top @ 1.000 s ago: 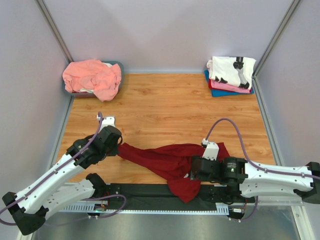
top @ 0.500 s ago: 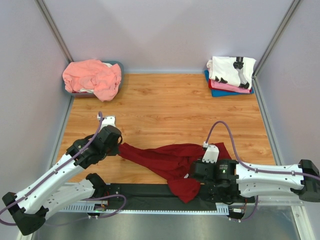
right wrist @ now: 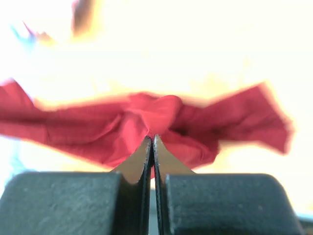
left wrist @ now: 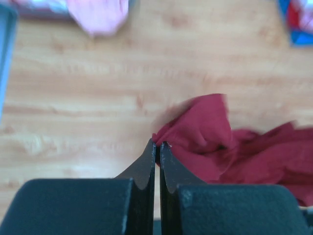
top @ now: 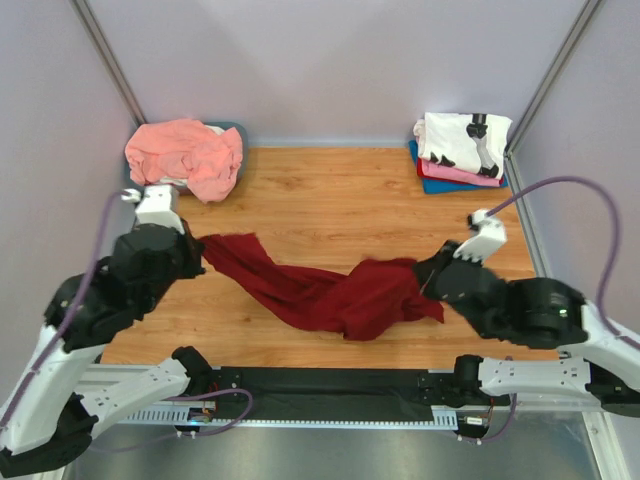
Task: Fold and stack the t-shirts
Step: Flatten the tshirt out
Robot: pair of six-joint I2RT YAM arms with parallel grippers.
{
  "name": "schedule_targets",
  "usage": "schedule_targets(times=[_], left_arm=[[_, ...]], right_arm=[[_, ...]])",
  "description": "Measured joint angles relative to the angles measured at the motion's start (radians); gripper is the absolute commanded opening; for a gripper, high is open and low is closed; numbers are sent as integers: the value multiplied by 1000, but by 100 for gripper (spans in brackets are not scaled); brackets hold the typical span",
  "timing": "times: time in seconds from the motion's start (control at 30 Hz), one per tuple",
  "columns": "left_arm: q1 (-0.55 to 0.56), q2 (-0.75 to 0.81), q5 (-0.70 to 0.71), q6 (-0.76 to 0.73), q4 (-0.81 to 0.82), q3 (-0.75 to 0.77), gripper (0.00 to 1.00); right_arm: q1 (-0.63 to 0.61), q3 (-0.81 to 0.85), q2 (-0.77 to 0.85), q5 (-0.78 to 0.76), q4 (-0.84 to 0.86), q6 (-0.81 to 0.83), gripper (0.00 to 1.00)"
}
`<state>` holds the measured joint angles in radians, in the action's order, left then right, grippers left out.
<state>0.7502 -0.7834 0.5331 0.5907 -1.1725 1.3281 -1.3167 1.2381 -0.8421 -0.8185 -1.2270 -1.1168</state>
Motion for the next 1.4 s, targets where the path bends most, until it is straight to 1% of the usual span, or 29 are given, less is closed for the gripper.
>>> schedule_targets(times=[0.1, 0.17, 0.23, 0.3, 0.4, 0.5, 0.63, 0.67, 0.73, 0.83, 0.9, 1.0, 1.13, 1.27, 1.33, 1.4], left_arm=[[0, -33, 52, -58, -18, 231, 0], [0, -50, 78, -90, -22, 345, 0], [0, -63, 97, -126, -19, 434, 0], [0, -64, 105, -161, -12, 480, 0], [0, -67, 115, -207, -6, 518, 0], [0, -76, 127, -243, -4, 561, 0], [0, -71, 136, -291, 32, 603, 0], [0, -64, 135, -306, 47, 603, 0], [0, -48, 129, -332, 75, 600, 0], [0, -21, 103, -384, 144, 582, 0], [0, -18, 91, -428, 202, 581, 0], [0, -34, 76, -499, 290, 599, 0], [0, -48, 27, -621, 463, 606, 0], [0, -37, -43, -715, 620, 606, 0], [0, -29, -63, -738, 662, 610, 0], [0, -28, -68, -753, 686, 626, 0]], right_arm=[[34, 212, -21, -122, -37, 108, 0], [38, 313, -29, -183, -62, 177, 0], [39, 399, -36, -243, -67, 251, 0], [39, 462, -40, -292, -62, 328, 0], [39, 509, -29, -354, -28, 436, 0], [39, 520, 3, -410, 42, 557, 0], [39, 497, 77, -443, 194, 739, 0], [39, 473, 108, -444, 262, 805, 0], [39, 412, 171, -436, 392, 927, 0], [39, 327, 246, -380, 623, 1137, 0], [39, 312, 256, -328, 746, 1261, 0], [39, 325, 230, -222, 918, 1429, 0], [39, 417, 148, -50, 1044, 1590, 0], [40, 488, 84, 106, 1101, 1682, 0], [40, 496, 71, 145, 1116, 1710, 0], [41, 485, 64, 119, 1146, 1737, 0]])
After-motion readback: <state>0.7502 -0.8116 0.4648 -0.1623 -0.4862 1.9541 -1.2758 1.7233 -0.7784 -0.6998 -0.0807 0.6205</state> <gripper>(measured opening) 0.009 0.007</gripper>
